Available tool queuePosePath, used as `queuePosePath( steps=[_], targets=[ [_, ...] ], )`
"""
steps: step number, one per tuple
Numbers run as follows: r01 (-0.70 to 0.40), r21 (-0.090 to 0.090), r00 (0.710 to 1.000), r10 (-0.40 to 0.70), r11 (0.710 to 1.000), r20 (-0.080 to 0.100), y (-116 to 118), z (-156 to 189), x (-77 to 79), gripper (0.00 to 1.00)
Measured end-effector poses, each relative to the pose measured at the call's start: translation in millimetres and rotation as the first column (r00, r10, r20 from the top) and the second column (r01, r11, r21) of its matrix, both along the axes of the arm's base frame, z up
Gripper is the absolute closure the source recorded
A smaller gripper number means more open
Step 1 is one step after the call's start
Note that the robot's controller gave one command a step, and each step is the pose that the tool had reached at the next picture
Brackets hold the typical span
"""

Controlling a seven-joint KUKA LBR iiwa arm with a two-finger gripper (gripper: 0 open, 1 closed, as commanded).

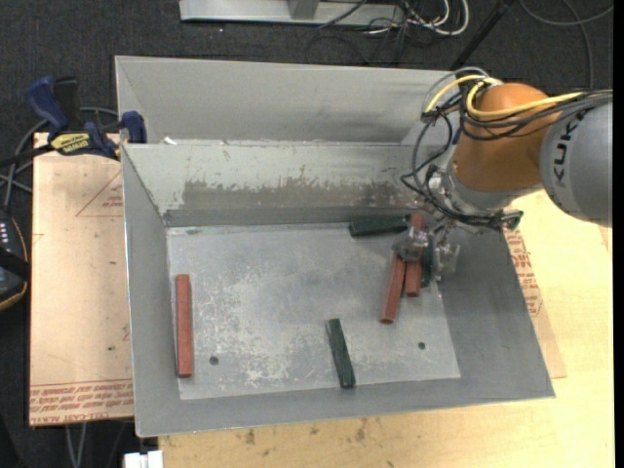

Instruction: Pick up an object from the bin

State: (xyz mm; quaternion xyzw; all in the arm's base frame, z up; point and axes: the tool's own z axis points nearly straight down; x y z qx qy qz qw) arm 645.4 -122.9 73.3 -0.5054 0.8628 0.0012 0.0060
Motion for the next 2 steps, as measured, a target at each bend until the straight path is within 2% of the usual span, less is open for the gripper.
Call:
queuePosePath(
  steps=[1, 2],
  targets=[
    [0.007, -0.008, 1.0, -0.007, 1.0, 0.004, 10.7, 150.4, -3.6, 1.0],
    [-0.146, -0.005, 0.989, 0.146, 0.989, -0.011, 15.7, 87.7, 0.7, 1.0]
  ],
)
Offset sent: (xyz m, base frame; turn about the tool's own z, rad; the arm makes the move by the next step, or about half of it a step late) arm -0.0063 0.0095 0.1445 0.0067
